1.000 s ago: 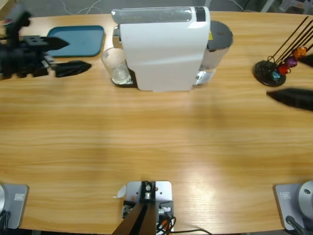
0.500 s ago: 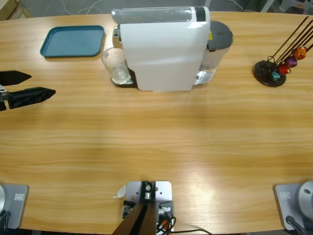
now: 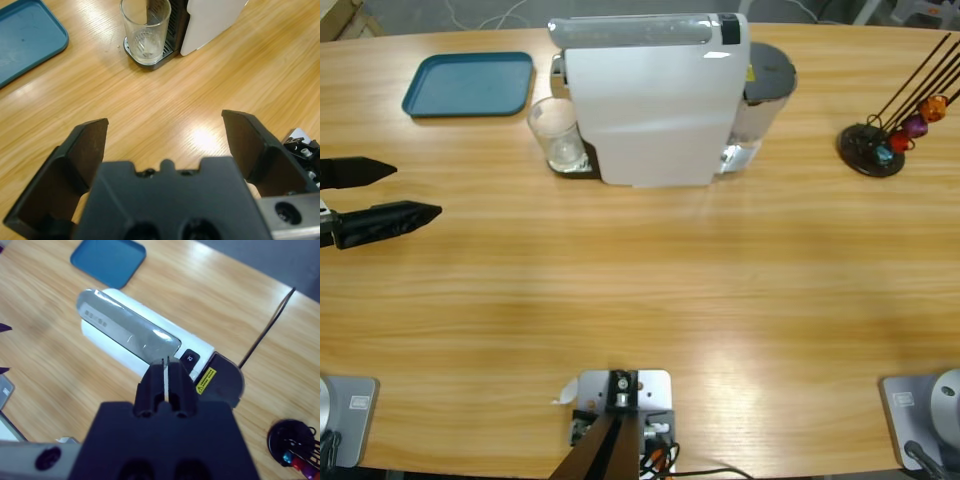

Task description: Pour coffee

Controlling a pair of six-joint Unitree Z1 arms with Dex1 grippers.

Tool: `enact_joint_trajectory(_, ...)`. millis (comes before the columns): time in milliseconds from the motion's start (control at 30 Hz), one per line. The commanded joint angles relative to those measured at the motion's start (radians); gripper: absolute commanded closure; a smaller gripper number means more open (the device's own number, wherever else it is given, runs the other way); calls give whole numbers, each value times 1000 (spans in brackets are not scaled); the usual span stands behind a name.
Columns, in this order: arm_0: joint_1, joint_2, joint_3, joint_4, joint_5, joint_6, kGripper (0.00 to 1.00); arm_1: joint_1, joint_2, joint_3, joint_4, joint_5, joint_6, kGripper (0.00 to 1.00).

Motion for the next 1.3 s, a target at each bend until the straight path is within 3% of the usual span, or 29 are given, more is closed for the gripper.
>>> enact_joint_trajectory(33,-10,7,38,15,-13,9,4,-39,108,-19,25,-6,-17,1000)
enact_joint_trajectory(1300,-10,13,45,13,-12,9,0,-48,135,58,31,-12,-31,1000)
